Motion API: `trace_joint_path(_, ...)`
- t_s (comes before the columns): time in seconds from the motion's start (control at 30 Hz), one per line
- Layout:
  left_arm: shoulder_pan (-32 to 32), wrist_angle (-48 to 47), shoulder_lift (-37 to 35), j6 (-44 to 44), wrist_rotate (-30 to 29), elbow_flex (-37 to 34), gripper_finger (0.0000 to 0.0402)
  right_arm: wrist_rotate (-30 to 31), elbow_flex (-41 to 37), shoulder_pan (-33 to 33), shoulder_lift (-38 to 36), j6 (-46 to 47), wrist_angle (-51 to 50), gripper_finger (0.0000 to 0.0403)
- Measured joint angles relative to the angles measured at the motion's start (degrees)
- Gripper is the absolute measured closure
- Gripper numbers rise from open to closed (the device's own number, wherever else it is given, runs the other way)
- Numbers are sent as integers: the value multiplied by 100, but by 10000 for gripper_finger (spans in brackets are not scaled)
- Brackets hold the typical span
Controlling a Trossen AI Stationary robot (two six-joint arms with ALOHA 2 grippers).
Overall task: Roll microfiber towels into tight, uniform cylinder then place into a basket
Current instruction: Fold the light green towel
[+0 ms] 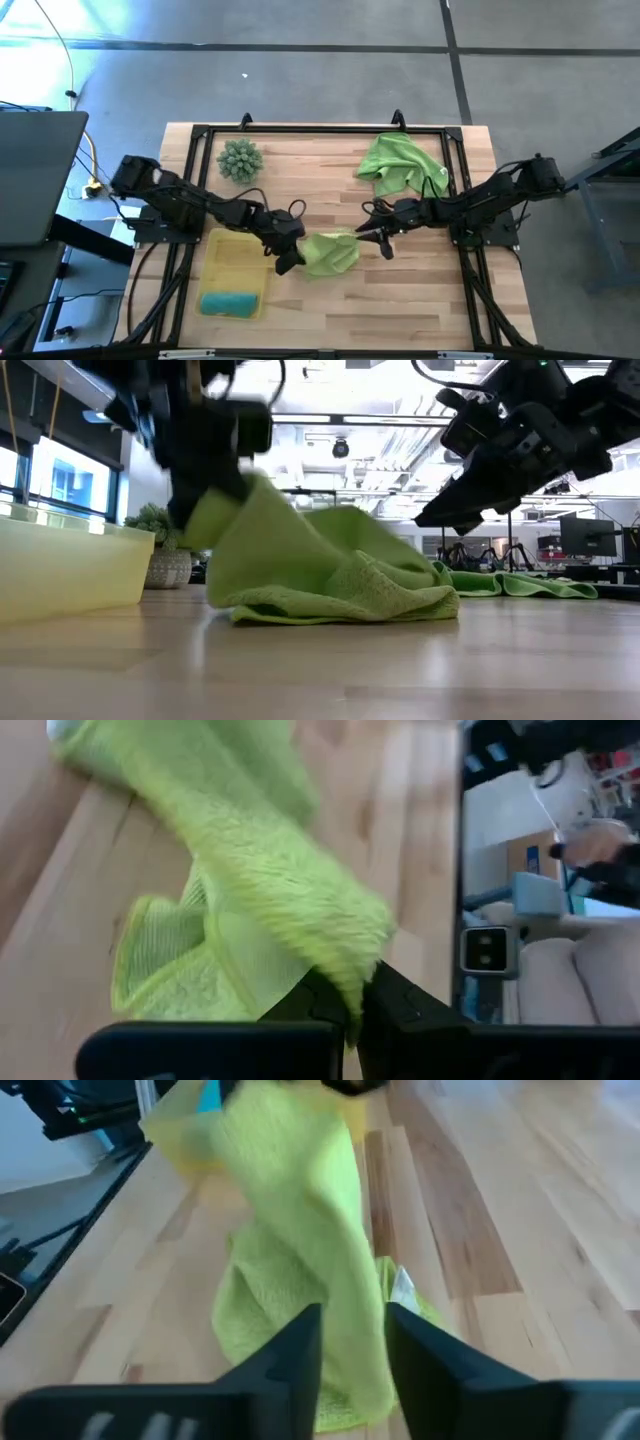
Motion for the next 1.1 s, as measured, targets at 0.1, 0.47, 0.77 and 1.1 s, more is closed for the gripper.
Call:
trace_joint_path(0.1,71,135,351,-179,77,-7,401,-56,165,-4,-34,0,-76,264)
trace_joint_path(0.47,235,1256,843,-143,827,-7,401,-38,1503,9,716,-353,-1155,249)
trace_joint_path(0.77,183,1348,836,138,1074,-2,401,328,2739,9,1967,-1645,-2840,249)
trace_joint_path(1.1,-41,1370,832,155,1353,-2,401,3110,3054,-239,1864,-2530,-3432,250)
